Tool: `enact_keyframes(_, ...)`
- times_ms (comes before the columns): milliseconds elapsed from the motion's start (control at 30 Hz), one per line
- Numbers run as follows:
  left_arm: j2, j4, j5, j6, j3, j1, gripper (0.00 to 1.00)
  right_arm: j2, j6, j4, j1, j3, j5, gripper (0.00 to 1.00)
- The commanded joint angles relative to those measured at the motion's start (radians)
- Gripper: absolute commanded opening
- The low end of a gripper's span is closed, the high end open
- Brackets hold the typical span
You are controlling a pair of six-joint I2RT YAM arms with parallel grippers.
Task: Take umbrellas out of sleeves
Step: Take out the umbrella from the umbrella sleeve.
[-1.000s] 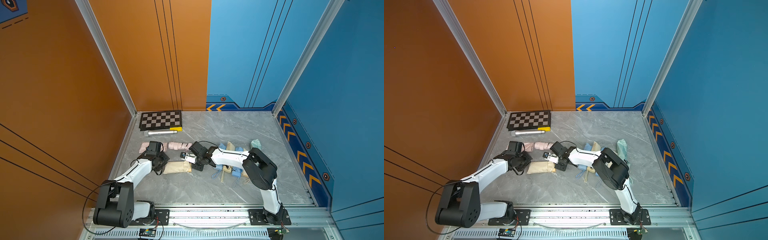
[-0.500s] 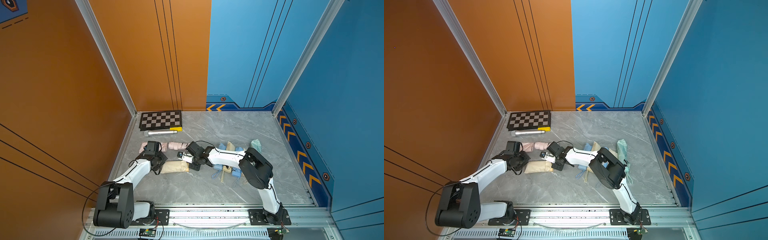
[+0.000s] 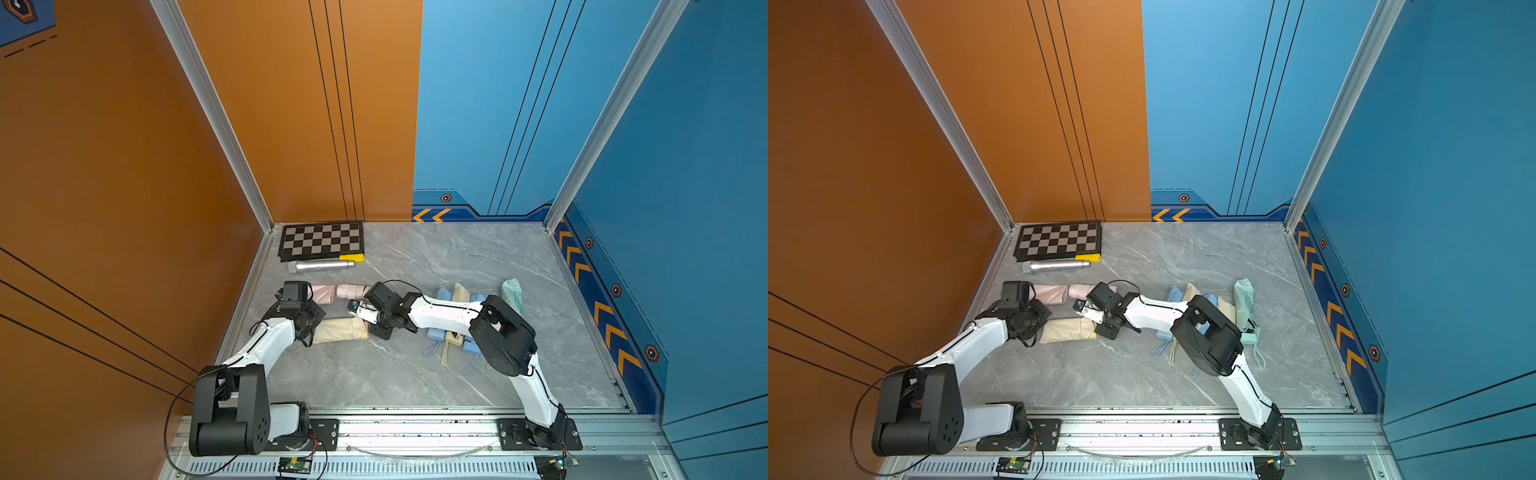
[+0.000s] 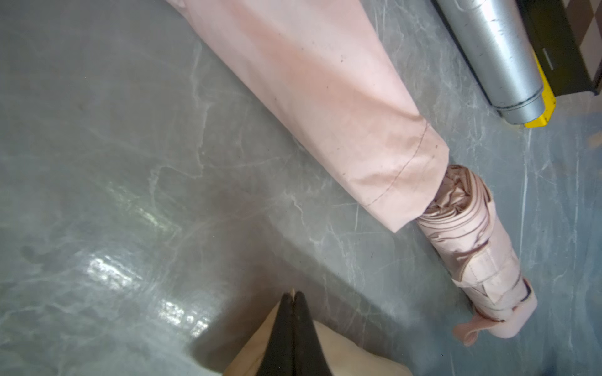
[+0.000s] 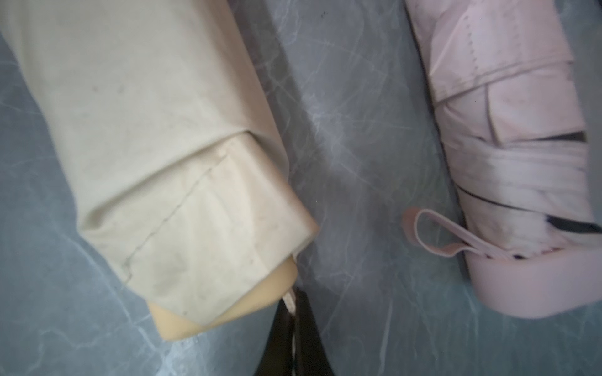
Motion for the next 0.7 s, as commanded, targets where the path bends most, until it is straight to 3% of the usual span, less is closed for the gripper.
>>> enact_keyframes(0, -0.001, 0.036, -0.039, 0.027, 0.033, 0.016, 0.00, 0.024, 0.025, -0.001, 0.002, 0.029, 0.010, 0.00)
enact_keyframes(667, 0.062, 0.128, -0.050, 0.087, 0.055, 0.080, 0.00, 0.079, 0.045, 0.006, -0.010, 0.112, 0.039, 0.00)
